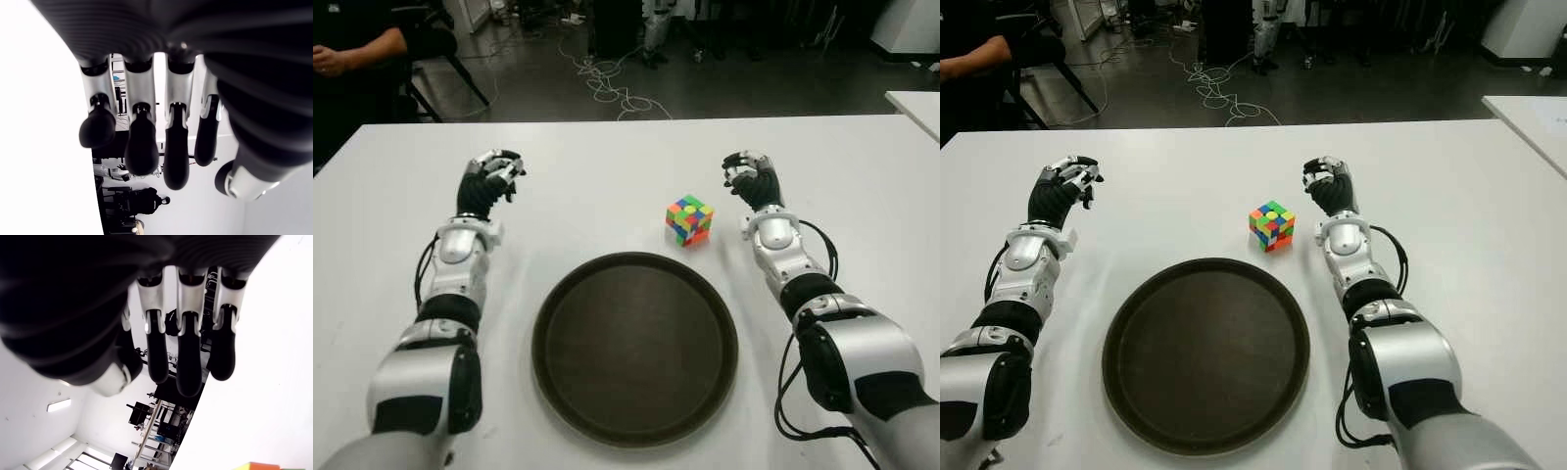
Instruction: Pick up the Rubik's Cube and put it in the plate
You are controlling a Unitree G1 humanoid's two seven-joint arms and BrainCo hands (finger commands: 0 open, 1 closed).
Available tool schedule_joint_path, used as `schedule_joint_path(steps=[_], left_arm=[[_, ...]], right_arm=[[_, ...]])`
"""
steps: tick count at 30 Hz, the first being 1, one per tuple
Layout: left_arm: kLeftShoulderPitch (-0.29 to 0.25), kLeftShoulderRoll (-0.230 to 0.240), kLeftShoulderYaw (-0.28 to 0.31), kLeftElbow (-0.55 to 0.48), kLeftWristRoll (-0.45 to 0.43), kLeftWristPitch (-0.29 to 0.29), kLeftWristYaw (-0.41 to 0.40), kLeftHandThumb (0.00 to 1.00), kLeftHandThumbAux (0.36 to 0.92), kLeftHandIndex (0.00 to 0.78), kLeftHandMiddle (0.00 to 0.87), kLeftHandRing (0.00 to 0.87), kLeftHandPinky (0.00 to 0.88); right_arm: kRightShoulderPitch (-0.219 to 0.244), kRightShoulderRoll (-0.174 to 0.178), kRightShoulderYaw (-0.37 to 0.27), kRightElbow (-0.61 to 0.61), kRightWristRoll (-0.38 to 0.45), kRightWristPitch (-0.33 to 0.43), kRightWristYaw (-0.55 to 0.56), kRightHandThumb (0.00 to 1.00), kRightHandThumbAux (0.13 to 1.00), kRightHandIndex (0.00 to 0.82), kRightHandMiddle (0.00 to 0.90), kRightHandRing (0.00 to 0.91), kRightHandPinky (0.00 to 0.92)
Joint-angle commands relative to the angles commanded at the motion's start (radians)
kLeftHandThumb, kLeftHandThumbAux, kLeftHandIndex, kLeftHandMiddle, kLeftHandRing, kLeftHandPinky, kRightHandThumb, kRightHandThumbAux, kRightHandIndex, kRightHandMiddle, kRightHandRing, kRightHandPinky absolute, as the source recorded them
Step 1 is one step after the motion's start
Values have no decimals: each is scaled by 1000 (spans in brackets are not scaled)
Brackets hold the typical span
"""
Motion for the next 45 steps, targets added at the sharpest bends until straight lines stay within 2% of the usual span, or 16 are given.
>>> schedule_joint_path(steps=[12, 18, 22, 29, 30, 32, 35, 40, 45], left_arm=[[-1, 1, -1, 1, 1, 1, -1, 838, 668, 411, 564, 707, 745], [0, 2, -4, 3, 5, -3, -3, 837, 668, 411, 557, 702, 742], [-1, 2, -4, 4, 5, -3, -3, 837, 668, 412, 556, 701, 741], [-3, 1, -3, 6, 6, -5, -4, 837, 667, 412, 561, 713, 752], [-3, 1, -3, 6, 6, -5, -3, 837, 667, 412, 561, 714, 752], [-3, 2, -3, 7, 7, -6, -1, 837, 668, 412, 561, 714, 753], [-2, 3, -4, 8, 8, -4, 3, 837, 668, 411, 559, 711, 751], [-2, 4, -2, 8, 7, 0, 3, 836, 668, 409, 554, 702, 748], [-2, 5, 0, 9, 5, 5, 3, 836, 669, 408, 554, 701, 745]], right_arm=[[4, -1, 9, -1, -11, -16, -18, 687, 722, 417, 458, 504, 548], [19, -18, 66, -5, -78, -93, -65, 691, 721, 418, 461, 495, 526], [21, -37, 128, -5, -156, -161, -125, 691, 721, 417, 446, 481, 504], [11, -63, 207, 6, -251, -173, -186, 669, 729, 402, 370, 412, 445], [9, -65, 214, 7, -258, -171, -187, 583, 710, 365, 358, 400, 435], [-1, -72, 233, 8, -276, -160, -180, 333, 669, 267, 317, 357, 400], [-11, -75, 246, 8, -286, -151, -168, 177, 649, 210, 279, 314, 364], [-36, -67, 243, 1, -279, -149, -146, 53, 645, 172, 219, 250, 305], [-51, -67, 232, -6, -263, -172, -121, 8, 605, 157, 157, 181, 208]])
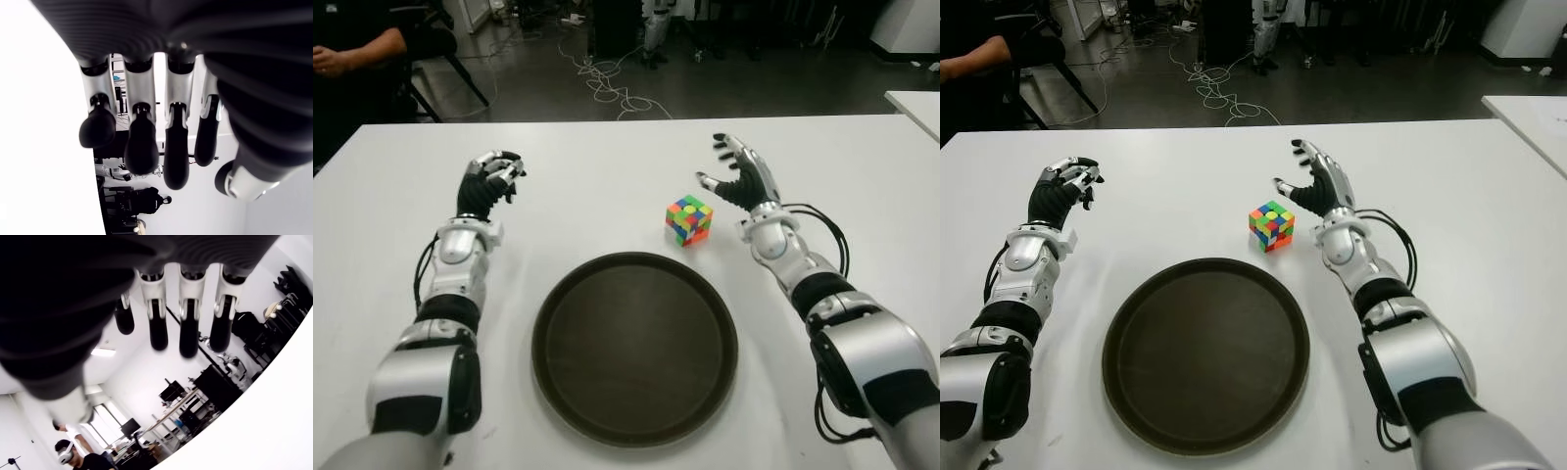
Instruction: Pick up the Rubik's Cube and put it in the plate
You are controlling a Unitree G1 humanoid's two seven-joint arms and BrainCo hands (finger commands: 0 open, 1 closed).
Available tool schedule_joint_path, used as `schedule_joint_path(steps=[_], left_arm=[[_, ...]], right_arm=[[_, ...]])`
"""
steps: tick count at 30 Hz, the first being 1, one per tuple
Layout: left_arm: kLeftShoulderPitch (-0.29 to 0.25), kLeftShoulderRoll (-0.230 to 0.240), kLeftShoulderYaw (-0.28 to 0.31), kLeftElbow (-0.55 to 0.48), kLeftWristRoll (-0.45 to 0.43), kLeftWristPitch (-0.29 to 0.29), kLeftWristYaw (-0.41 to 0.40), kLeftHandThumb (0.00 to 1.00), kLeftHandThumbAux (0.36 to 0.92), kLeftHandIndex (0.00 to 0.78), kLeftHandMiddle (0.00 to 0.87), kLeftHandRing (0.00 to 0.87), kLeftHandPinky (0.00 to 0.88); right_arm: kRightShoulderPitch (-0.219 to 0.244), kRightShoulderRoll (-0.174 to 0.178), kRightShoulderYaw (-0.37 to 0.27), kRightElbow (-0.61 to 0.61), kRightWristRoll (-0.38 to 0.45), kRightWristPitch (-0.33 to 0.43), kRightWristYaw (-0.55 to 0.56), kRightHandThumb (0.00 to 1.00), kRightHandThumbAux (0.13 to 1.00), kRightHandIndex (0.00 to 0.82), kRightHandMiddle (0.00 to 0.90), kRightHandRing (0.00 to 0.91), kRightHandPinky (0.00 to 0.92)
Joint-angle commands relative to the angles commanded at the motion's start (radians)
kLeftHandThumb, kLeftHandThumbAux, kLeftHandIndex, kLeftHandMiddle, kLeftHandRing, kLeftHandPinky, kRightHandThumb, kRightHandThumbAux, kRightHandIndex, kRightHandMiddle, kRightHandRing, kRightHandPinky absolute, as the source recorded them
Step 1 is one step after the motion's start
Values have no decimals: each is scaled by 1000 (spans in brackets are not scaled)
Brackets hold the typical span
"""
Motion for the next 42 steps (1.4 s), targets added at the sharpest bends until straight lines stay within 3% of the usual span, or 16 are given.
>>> schedule_joint_path(steps=[7, 16, 23, 33, 42], left_arm=[[6, 2, -3, -8, 4, -3, 4, 836, 669, 407, 553, 696, 744], [10, 1, -4, -16, 7, 0, -2, 837, 669, 409, 565, 707, 747], [11, -1, -3, -13, 9, -13, 2, 837, 669, 409, 558, 701, 748], [12, -2, -4, -14, 11, -13, 3, 837, 668, 410, 555, 701, 751], [12, -1, -6, -17, 13, -6, 1, 837, 668, 408, 555, 703, 753]], right_arm=[[-14, 0, 4, -4, 0, -12, 20, 0, 544, 124, 99, 111, 131], [-15, -3, 32, 1, -25, 19, 10, 0, 579, 80, 65, 82, 109], [-1, -19, 132, 38, -128, 125, 13, 0, 547, 36, 55, 85, 108], [-20, -38, 285, 39, -265, 162, 88, 0, 560, 55, 85, 106, 104], [-26, -38, 326, 34, -285, 163, 125, 0, 597, 75, 108, 124, 122]])
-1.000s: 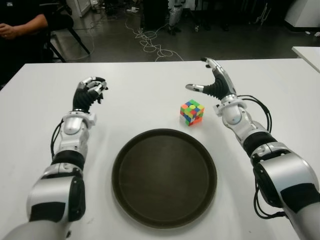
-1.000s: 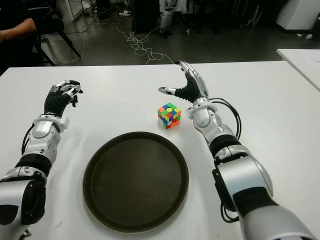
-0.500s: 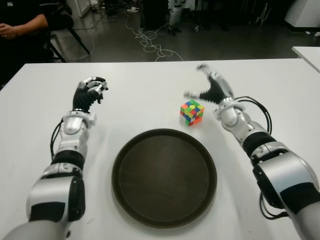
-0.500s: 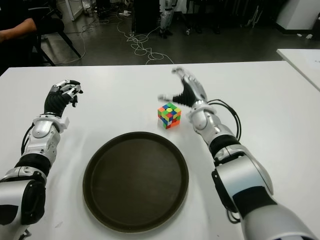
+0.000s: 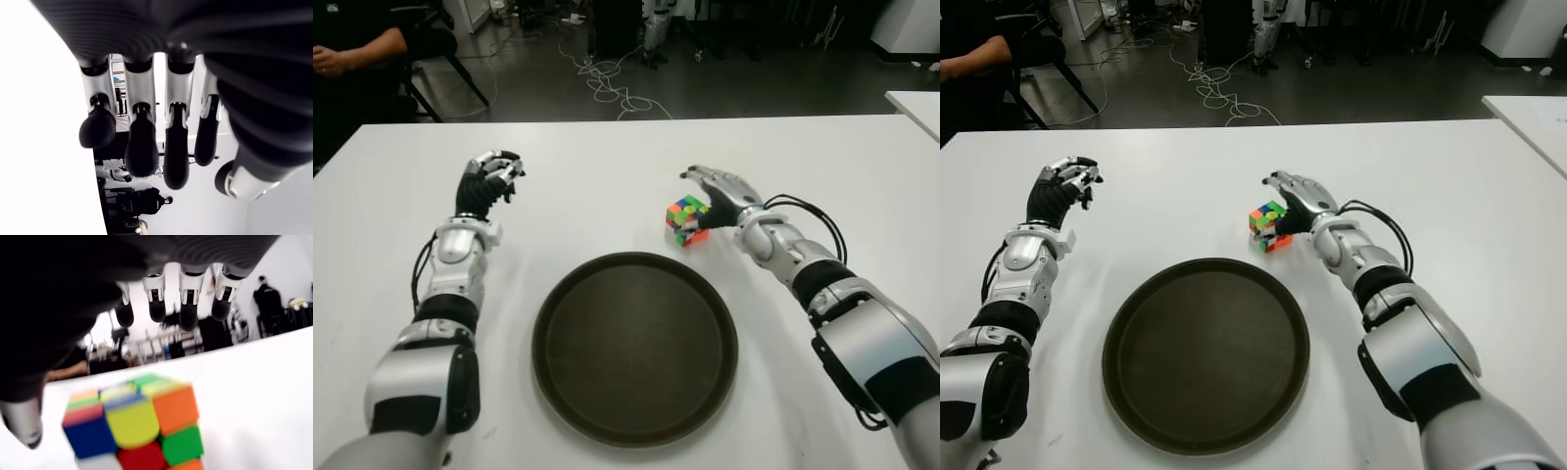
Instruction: Pick up the Rubik's Cube and put it in the plate
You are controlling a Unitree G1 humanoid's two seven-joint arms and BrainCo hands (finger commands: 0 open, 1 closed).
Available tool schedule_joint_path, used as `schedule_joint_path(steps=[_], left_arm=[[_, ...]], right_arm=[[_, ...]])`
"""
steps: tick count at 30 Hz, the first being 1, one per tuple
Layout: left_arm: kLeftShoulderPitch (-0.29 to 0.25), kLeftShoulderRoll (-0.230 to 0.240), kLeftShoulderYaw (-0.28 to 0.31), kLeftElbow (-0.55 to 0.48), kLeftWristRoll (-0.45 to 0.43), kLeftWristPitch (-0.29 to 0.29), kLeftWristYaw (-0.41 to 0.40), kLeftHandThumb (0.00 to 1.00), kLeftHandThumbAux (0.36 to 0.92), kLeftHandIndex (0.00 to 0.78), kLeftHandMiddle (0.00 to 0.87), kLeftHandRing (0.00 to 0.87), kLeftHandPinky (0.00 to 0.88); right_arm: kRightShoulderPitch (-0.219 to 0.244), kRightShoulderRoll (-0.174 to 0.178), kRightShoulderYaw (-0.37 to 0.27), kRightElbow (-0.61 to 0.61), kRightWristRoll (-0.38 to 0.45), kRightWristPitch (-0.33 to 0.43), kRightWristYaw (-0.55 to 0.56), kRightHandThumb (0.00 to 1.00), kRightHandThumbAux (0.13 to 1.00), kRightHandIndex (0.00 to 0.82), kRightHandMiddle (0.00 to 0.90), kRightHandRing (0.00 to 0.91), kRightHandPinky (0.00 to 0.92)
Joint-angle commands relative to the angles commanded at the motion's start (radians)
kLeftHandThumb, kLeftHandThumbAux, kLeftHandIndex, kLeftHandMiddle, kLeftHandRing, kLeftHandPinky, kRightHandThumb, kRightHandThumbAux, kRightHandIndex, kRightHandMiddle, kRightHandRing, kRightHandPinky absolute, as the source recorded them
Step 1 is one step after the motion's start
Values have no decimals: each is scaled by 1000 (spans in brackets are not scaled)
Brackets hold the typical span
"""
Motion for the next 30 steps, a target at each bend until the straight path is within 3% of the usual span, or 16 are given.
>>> schedule_joint_path(steps=[11, 23, 30], left_arm=[[0, 4, -5, 0, 5, 3, 6, 836, 668, 409, 555, 706, 754], [3, 2, -6, -3, 0, -2, 1, 837, 668, 409, 552, 701, 752], [0, 1, -5, 4, -1, -2, 4, 837, 668, 409, 549, 697, 756]], right_arm=[[-7, 4, 28, -2, -2, 9, 41, 0, 660, 134, 176, 199, 219], [-11, 5, 40, -2, 0, 35, 63, 0, 647, 145, 166, 171, 149], [-10, 6, 46, -3, -1, 42, 59, 0, 637, 147, 166, 179, 178]])
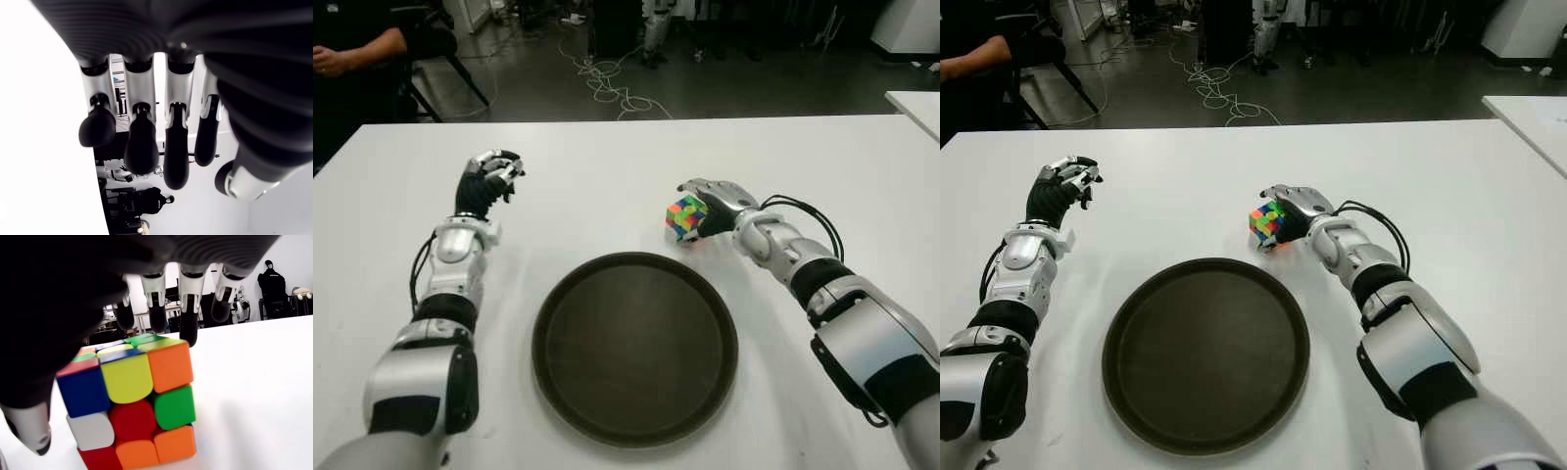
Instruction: Pick up the Rubik's Cube and put it in the plate
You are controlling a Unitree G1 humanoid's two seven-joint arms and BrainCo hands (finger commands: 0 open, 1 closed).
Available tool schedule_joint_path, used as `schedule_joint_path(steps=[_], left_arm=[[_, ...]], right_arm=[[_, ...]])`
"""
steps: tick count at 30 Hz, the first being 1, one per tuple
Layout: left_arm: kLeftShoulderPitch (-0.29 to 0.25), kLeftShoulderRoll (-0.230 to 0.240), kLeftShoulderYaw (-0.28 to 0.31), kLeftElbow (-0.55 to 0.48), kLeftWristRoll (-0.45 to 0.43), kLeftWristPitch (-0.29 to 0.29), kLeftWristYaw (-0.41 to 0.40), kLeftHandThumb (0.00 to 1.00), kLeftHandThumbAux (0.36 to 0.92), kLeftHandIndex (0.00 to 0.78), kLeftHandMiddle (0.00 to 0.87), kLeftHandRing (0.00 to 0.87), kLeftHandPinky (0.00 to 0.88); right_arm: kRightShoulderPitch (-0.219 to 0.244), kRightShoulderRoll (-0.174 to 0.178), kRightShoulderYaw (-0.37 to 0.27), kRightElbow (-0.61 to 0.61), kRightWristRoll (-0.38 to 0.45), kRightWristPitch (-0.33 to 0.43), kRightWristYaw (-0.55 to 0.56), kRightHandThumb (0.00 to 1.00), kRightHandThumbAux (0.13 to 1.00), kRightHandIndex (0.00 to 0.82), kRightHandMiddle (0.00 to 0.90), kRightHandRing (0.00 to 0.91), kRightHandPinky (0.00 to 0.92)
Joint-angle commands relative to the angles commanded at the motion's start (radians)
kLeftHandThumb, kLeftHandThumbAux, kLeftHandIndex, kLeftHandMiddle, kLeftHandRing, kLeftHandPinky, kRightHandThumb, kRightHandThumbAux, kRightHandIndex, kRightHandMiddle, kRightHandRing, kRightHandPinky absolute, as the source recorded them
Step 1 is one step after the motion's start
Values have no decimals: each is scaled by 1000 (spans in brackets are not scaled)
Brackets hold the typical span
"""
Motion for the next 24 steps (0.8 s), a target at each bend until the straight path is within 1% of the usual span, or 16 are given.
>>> schedule_joint_path(steps=[7, 11, 14, 18, 24], left_arm=[[-1, 0, 0, 3, 0, -2, -3, 837, 667, 410, 545, 698, 756], [-1, -1, 2, 1, -4, 0, -10, 837, 667, 410, 546, 700, 757], [0, -2, 2, 0, -6, -1, -14, 837, 667, 410, 549, 704, 758], [0, -3, 3, -1, -8, -3, -16, 838, 666, 413, 556, 710, 762], [2, -5, 3, -1, -9, -14, -16, 839, 666, 415, 564, 719, 765]], right_arm=[[1, -1, 10, -1, -2, -6, -5, 0, 661, 154, 179, 197, 202], [3, -1, 16, -2, -6, -12, -12, 0, 665, 168, 203, 226, 246], [4, -1, 16, -2, -6, -16, -14, 0, 666, 174, 211, 237, 259], [6, 0, 15, -2, -5, -20, -13, 0, 684, 174, 201, 224, 238], [11, 12, 13, 2, -2, -7, -4, 0, 681, 165, 184, 204, 203]])
